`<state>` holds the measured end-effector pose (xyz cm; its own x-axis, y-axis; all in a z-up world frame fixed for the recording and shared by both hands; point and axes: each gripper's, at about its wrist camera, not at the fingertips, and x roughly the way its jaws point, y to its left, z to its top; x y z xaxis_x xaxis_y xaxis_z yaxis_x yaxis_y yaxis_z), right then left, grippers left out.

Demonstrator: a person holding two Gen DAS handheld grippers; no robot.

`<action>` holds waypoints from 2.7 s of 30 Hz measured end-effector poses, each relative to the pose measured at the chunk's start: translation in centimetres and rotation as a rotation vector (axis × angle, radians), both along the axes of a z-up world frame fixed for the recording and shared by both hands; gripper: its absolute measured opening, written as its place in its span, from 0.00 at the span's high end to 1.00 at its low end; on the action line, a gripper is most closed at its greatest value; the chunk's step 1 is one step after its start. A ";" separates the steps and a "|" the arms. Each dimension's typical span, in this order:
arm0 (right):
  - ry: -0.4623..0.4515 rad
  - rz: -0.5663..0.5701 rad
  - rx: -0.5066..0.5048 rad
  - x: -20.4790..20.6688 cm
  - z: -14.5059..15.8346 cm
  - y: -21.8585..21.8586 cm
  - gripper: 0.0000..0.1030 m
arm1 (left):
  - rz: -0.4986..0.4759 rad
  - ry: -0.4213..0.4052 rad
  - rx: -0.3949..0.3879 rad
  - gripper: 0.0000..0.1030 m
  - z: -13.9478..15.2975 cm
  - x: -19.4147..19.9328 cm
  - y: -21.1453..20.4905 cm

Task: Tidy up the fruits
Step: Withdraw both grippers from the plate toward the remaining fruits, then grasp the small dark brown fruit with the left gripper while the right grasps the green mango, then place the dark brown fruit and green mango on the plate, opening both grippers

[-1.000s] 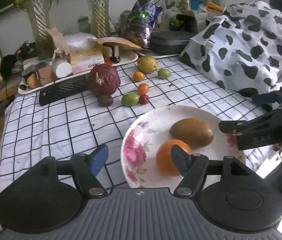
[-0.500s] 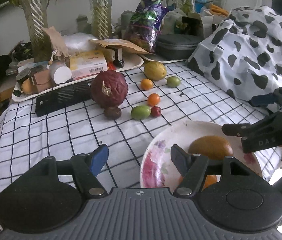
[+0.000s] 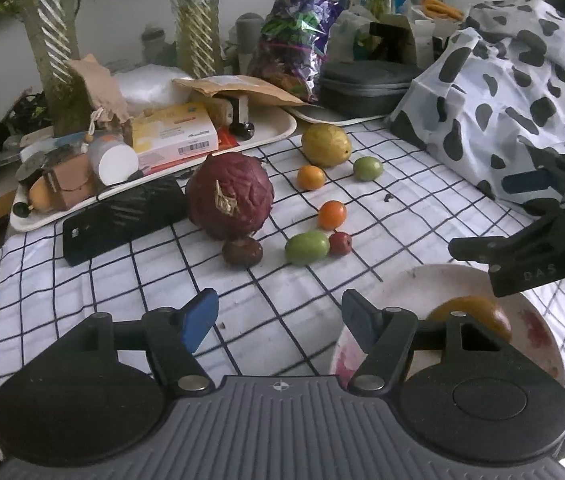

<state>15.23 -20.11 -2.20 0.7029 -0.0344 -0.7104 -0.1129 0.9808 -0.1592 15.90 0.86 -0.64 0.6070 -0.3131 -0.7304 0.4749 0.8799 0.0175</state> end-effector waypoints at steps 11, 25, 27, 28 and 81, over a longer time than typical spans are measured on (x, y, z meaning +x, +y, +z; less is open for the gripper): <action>0.011 0.015 -0.025 3.2 -0.7 -0.1 0.00 | -0.021 0.019 0.026 0.46 -1.4 3.7 -0.3; 0.041 0.024 -0.018 6.6 -1.6 -0.8 0.00 | -0.040 0.060 0.039 0.59 -3.7 8.1 -1.0; 0.043 0.029 -0.013 7.0 -1.7 -0.8 0.00 | -0.038 0.064 0.043 0.61 -4.0 8.6 -1.1; 0.045 0.033 -0.009 7.2 -1.8 -0.9 0.00 | -0.039 0.068 0.040 0.64 -4.1 8.8 -1.1; -0.004 0.069 0.240 9.3 -1.2 -1.5 0.62 | -0.006 0.057 -0.049 0.70 -0.2 5.7 2.0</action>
<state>24.54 -21.59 -3.41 0.7009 0.1830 -0.6894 -0.1809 0.9805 0.0764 21.59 2.85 -0.87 0.5627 -0.3529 -0.7476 0.4793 0.8760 -0.0527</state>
